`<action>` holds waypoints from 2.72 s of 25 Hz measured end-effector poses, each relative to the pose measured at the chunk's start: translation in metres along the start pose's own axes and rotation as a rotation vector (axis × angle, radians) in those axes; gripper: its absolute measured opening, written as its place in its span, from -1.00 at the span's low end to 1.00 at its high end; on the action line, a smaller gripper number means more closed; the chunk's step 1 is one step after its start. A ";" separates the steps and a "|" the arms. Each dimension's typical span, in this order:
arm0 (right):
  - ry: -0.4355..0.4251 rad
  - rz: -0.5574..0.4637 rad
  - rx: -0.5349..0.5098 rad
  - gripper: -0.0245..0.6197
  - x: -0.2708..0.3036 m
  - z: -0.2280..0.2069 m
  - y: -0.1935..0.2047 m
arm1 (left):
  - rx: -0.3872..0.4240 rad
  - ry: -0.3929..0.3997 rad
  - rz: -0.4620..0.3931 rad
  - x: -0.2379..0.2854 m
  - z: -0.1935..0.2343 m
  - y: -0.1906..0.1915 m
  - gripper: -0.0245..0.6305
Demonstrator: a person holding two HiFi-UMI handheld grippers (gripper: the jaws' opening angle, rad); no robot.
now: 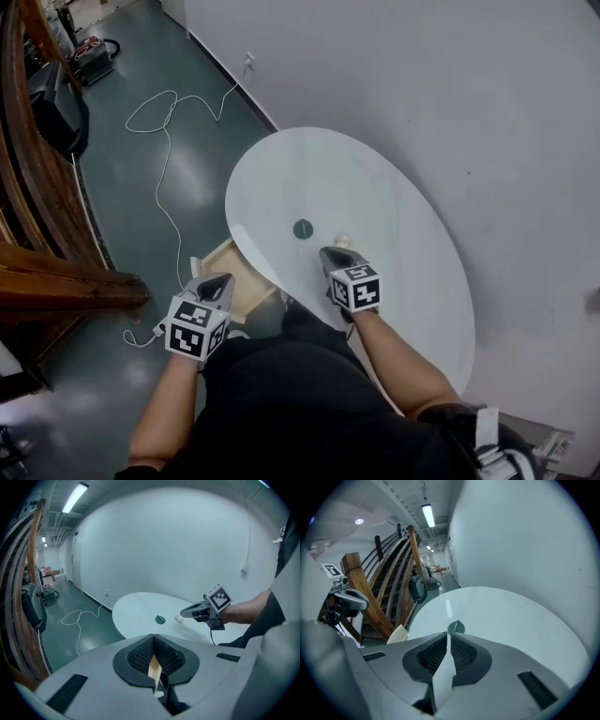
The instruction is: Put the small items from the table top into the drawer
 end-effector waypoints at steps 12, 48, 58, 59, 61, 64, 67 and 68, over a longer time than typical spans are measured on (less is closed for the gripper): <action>0.210 0.098 0.095 -0.45 -0.001 -0.060 0.032 | 0.017 0.008 0.015 0.008 0.004 -0.014 -0.88; 0.069 0.046 0.018 -0.52 0.011 -0.024 0.004 | -0.078 -0.046 0.001 -0.012 0.013 0.010 -0.88; -0.168 0.070 -0.141 -0.52 0.054 0.078 -0.017 | -0.168 -0.118 0.000 -0.038 0.035 0.044 -0.88; -0.187 0.079 -0.157 -0.52 0.058 0.085 -0.017 | -0.178 -0.127 0.001 -0.041 0.037 0.047 -0.88; -0.222 0.096 -0.182 -0.52 0.065 0.099 -0.016 | -0.197 -0.146 0.004 -0.046 0.041 0.054 -0.88; -0.262 0.116 -0.212 -0.52 0.077 0.116 -0.017 | -0.227 -0.174 0.006 -0.055 0.048 0.064 -0.88; -0.299 0.136 -0.245 -0.52 0.088 0.129 -0.017 | -0.254 -0.200 0.007 -0.061 0.053 0.073 -0.88; -0.312 0.142 -0.253 -0.52 0.091 0.134 -0.017 | -0.262 -0.208 0.007 -0.063 0.054 0.075 -0.88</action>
Point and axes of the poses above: the fingertips, and each gripper's own axes: x forward along the fingers, z to its left, y out of its underside, the point moved 4 cm from there along -x, backward along the fingers, and after that the axes turned 11 degrees about -y, right-handed, at the moved point
